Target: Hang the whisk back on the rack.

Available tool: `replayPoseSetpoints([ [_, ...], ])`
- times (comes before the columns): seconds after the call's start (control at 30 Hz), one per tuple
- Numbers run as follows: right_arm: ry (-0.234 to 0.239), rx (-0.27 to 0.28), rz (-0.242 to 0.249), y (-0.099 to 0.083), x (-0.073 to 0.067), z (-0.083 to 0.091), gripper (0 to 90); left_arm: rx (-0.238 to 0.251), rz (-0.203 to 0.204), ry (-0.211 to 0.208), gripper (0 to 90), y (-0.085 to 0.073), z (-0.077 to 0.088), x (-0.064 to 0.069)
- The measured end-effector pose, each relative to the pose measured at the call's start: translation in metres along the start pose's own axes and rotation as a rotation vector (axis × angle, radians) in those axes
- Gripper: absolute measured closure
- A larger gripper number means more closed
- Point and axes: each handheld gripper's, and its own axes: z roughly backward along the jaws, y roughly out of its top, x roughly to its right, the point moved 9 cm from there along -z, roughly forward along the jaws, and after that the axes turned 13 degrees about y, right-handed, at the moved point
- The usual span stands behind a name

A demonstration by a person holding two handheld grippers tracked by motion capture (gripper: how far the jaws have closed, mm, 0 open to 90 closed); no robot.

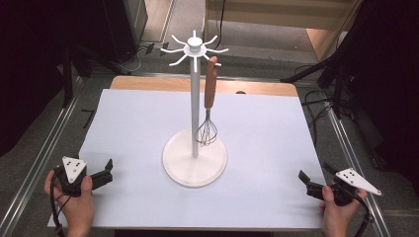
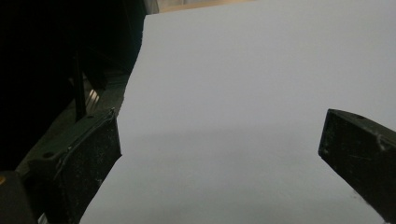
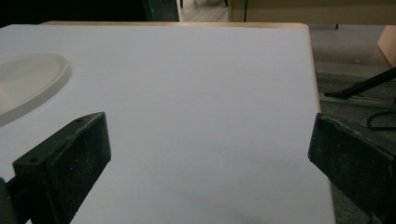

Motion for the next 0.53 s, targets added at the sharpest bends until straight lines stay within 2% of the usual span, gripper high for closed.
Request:
replayPoseSetpoints([
  [0.13, -0.012, 0.002, -0.035, -0.004, 0.006, 0.009, 0.0, -0.002, -0.003, 0.001, 0.0, 0.0, 0.0, 0.0],
  [0.2, -0.002, 0.019, -0.061, -0.006, 0.009, 0.012, 0.0, -0.006, -0.004, 0.003, 0.0, 0.0, 0.0, 0.0],
  [0.3, 0.004, 0.027, -0.081, -0.008, 0.011, 0.009, 0.0, -0.011, -0.005, 0.002, 0.0, -0.001, 0.0, 0.0],
  [0.43, -0.006, -0.014, -0.033, -0.01, 0.006, 0.003, 0.0, -0.006, -0.005, 0.003, 0.0, 0.0, 0.0, 0.0],
  [0.53, -0.012, -0.024, -0.022, -0.011, 0.005, 0.001, 0.0, -0.01, -0.01, 0.005, 0.0, -0.001, 0.0, 0.0],
])
